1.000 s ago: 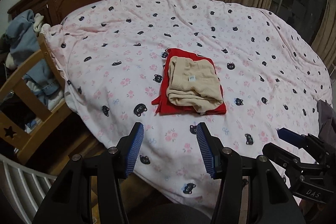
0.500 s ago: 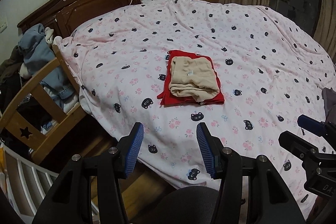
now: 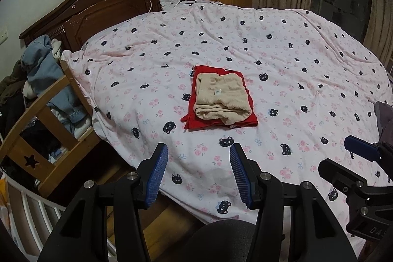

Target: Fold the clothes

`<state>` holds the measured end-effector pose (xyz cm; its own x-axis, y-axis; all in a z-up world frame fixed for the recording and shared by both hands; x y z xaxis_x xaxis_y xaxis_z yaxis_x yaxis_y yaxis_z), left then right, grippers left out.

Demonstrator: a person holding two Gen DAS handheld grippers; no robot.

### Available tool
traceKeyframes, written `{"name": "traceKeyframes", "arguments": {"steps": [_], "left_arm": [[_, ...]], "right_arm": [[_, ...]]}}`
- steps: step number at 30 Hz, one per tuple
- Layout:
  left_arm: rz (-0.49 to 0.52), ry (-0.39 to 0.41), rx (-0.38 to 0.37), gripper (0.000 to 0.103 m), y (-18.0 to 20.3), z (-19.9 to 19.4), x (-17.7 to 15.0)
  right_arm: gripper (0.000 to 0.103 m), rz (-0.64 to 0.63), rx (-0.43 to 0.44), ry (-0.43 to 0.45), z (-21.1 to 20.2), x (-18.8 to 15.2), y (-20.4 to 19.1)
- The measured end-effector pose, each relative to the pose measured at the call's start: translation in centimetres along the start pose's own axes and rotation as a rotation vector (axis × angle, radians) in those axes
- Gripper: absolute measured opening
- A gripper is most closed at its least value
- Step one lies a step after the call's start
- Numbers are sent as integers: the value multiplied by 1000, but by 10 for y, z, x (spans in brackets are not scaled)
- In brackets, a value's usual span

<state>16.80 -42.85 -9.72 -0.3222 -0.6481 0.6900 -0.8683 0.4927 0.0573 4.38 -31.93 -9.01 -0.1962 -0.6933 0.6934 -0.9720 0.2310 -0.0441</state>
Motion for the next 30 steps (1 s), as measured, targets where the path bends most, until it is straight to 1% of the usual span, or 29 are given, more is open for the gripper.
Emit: {"name": "traceKeyframes", "arguments": {"steps": [22,30], "left_arm": [[7,28,1,48,7,-3,1],[-1,19,-3,48,6,0,1]], "right_arm": [[73,-4,3,-3,-2,-1,1],[73,-8,4,-3,-2,-3,0]]}}
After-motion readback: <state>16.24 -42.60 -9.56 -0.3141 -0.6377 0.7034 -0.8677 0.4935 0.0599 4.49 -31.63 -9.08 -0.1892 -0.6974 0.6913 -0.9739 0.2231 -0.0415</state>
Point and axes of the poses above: each gripper's, at about its wrist camera, not at the fingertips, and z roughly the way its jaws point, y to its right, x to its top, the point moved 7 cm from there along z, roughly the way its jaws point, and after that the axes turned 9 degrees about -z, right-handed, at the moved point
